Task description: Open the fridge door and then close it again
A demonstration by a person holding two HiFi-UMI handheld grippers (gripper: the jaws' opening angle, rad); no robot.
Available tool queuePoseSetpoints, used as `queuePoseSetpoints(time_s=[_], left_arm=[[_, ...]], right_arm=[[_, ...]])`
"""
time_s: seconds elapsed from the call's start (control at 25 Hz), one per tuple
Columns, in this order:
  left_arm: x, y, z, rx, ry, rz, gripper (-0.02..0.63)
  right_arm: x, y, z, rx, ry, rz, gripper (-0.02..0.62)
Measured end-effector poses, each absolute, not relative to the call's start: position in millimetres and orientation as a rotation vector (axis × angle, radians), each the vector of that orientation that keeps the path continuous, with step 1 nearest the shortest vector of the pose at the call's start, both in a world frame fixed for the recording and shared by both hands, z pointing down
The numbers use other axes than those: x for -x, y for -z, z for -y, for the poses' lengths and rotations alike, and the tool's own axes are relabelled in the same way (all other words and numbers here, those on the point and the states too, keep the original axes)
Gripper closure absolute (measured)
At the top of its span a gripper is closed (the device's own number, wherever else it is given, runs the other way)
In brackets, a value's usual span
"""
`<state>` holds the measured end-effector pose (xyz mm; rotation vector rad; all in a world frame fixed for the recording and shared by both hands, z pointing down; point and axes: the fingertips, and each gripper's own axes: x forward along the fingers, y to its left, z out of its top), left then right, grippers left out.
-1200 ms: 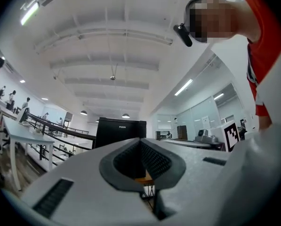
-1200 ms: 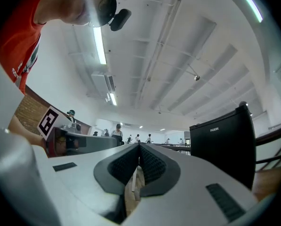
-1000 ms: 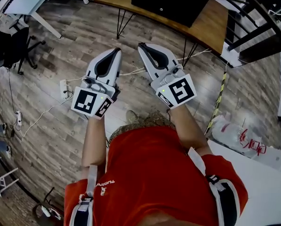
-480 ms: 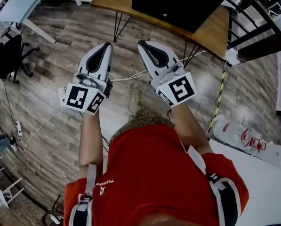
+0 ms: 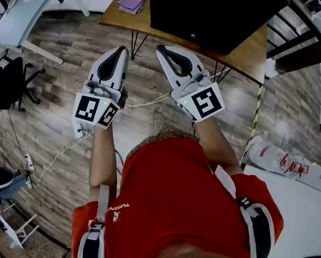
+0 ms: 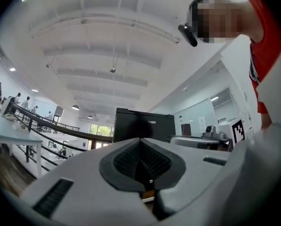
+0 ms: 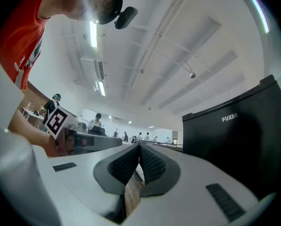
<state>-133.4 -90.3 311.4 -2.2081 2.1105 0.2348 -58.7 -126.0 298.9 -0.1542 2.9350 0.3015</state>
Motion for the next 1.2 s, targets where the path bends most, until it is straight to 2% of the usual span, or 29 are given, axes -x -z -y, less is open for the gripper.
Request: queuePoseSetpoints(time_s=[0.52,1.2], left_arm=[[186,-304,170,2.269,-0.191,-2.05,0.597],[242,-313,267,2.53,-0.198,-1.763,0.592]], right_arm=[[104,-300,181,0.217,-0.271,-2.946,0.571],[162,-302,240,0.564,-0.304,-2.955,0.571]])
